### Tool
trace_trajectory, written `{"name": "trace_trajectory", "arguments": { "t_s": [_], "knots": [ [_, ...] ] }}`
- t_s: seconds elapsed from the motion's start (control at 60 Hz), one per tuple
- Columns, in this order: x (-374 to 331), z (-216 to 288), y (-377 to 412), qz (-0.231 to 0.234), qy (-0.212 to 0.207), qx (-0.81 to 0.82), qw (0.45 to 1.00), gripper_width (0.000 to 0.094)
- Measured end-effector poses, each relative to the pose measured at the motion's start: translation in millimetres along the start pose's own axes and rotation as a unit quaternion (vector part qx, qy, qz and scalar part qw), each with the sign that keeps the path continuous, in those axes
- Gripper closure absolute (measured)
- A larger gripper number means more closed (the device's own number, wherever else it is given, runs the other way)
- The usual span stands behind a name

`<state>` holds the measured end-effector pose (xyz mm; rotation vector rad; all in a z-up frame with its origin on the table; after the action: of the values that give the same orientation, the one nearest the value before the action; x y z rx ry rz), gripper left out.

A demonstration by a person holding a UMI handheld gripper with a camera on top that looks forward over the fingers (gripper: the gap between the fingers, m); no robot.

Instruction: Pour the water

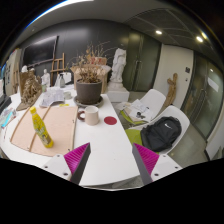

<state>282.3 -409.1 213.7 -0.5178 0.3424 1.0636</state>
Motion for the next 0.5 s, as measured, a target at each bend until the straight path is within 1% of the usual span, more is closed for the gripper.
{"name": "trace_trajectory", "arguments": {
  "t_s": [0.1, 0.25, 0.383, 0.5],
  "knots": [
    [-3, -4, 14, 0.011, 0.001, -0.004, 1.0, 0.0073],
    [-14, -23, 64, 0.042, 0.0, -0.015, 0.999, 0.0074],
    [-30, -44, 129, 0.085, 0.005, -0.019, 0.996, 0.007],
    [-36, -53, 196, 0.118, -0.014, -0.025, 0.993, 0.007]
  ]
}}
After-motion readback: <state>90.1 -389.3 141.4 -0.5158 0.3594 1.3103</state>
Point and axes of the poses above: the point between the fingertips, and its own axes, seen from behind it with the camera up: y to the left, z up, x forward, the way the camera looks, the point moved 5 cm from there along -x, backward, against the way the camera looks, and after that the axes turned 12 degrees about -z, right-handed, at the moved point
